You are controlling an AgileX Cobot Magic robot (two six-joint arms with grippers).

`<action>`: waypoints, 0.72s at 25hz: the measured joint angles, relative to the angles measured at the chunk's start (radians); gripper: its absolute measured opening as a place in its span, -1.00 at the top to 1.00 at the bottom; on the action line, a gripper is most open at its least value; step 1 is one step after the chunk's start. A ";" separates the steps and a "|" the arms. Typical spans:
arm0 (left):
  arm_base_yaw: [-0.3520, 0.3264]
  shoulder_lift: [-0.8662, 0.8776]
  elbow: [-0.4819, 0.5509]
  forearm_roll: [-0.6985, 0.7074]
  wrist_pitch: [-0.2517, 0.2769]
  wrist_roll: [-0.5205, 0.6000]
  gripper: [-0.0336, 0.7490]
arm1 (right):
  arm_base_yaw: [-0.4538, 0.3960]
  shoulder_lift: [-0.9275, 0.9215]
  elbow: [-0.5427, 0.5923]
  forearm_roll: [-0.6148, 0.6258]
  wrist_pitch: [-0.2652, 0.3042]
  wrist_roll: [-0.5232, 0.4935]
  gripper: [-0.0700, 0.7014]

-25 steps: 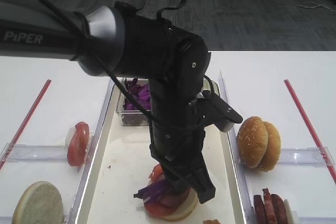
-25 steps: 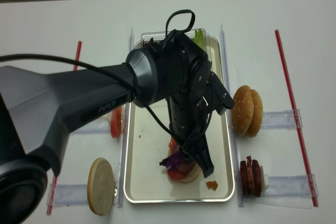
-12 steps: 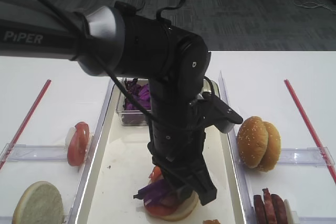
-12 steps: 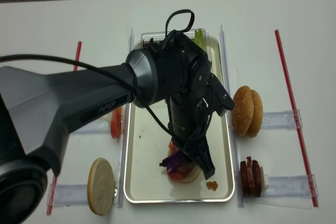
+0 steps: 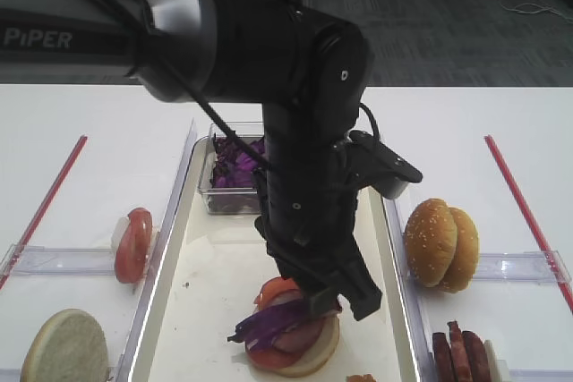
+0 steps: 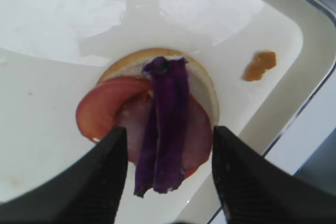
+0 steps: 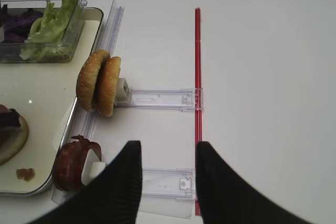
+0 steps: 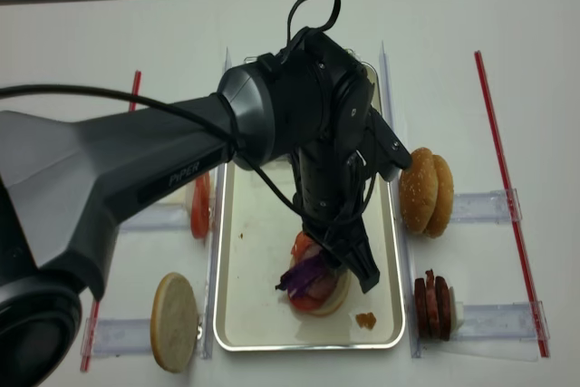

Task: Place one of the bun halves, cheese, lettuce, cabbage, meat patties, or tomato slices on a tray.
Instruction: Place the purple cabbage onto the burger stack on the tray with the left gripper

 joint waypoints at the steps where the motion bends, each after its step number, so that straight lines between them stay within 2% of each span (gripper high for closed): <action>1: 0.000 0.000 -0.012 0.019 0.014 -0.014 -0.06 | 0.000 0.000 0.000 0.000 0.000 0.000 0.11; 3: 0.002 0.000 -0.026 0.045 0.032 -0.040 -0.06 | 0.000 0.000 0.000 0.000 0.000 0.000 0.11; 10: 0.042 0.000 -0.054 0.055 0.040 -0.154 -0.06 | 0.000 0.000 0.000 0.000 0.000 0.000 0.11; 18: 0.075 -0.025 -0.054 0.061 0.044 -0.200 -0.06 | 0.000 0.000 0.000 0.000 0.000 0.000 0.11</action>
